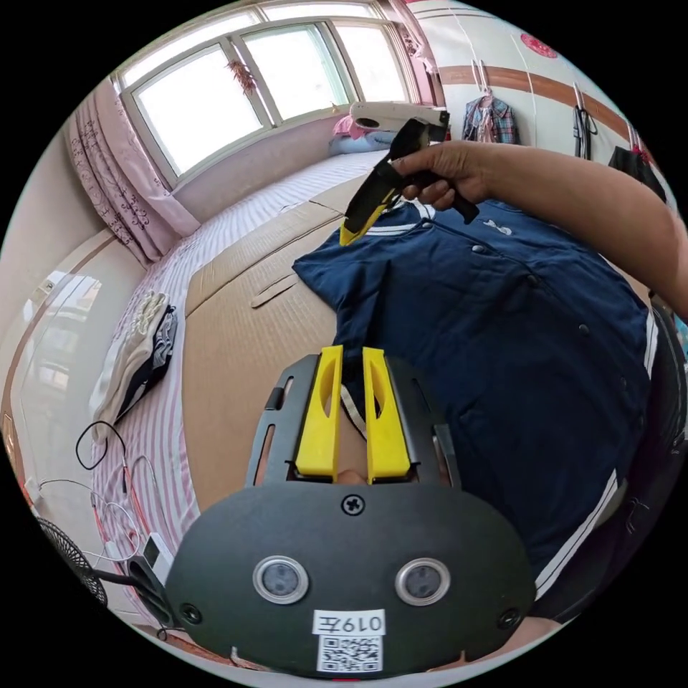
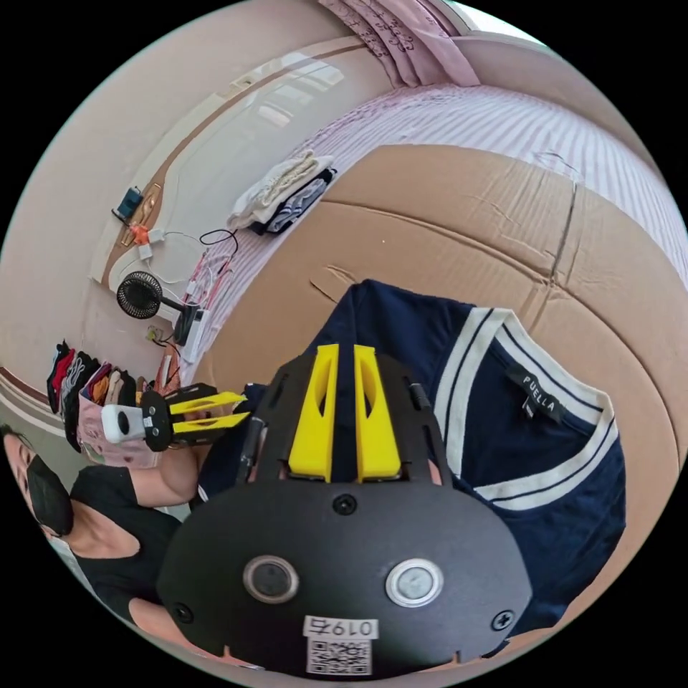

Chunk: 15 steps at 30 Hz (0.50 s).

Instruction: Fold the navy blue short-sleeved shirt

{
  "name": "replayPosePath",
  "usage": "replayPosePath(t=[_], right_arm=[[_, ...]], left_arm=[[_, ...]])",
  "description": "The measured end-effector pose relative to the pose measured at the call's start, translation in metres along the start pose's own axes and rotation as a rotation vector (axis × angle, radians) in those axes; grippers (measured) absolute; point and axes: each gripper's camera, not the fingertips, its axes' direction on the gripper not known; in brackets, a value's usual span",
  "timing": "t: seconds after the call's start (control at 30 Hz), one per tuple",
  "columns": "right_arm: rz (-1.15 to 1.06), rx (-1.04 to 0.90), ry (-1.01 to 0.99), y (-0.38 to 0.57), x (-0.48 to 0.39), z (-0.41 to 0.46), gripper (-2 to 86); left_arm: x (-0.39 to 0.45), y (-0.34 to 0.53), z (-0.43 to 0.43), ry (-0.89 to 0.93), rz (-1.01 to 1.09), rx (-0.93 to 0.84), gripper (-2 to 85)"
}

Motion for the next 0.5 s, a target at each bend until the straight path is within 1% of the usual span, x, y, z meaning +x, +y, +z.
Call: replayPosePath(t=[0.1,0.23,0.5], right_arm=[[-0.034,0.008,0.005,-0.028,-0.012,0.003,4.6],[-0.056,-0.059,0.055,-0.069,-0.021,0.022,4.8],[-0.02,-0.132,0.042,-0.106,-0.008,0.034,5.3]], left_arm=[[-0.001,-0.002,0.004,0.021,0.019,-0.025,1.4],[0.0,-0.005,0.015,-0.014,0.05,-0.095,1.0],[-0.023,0.0,0.02,-0.006,0.037,-0.101,0.8]])
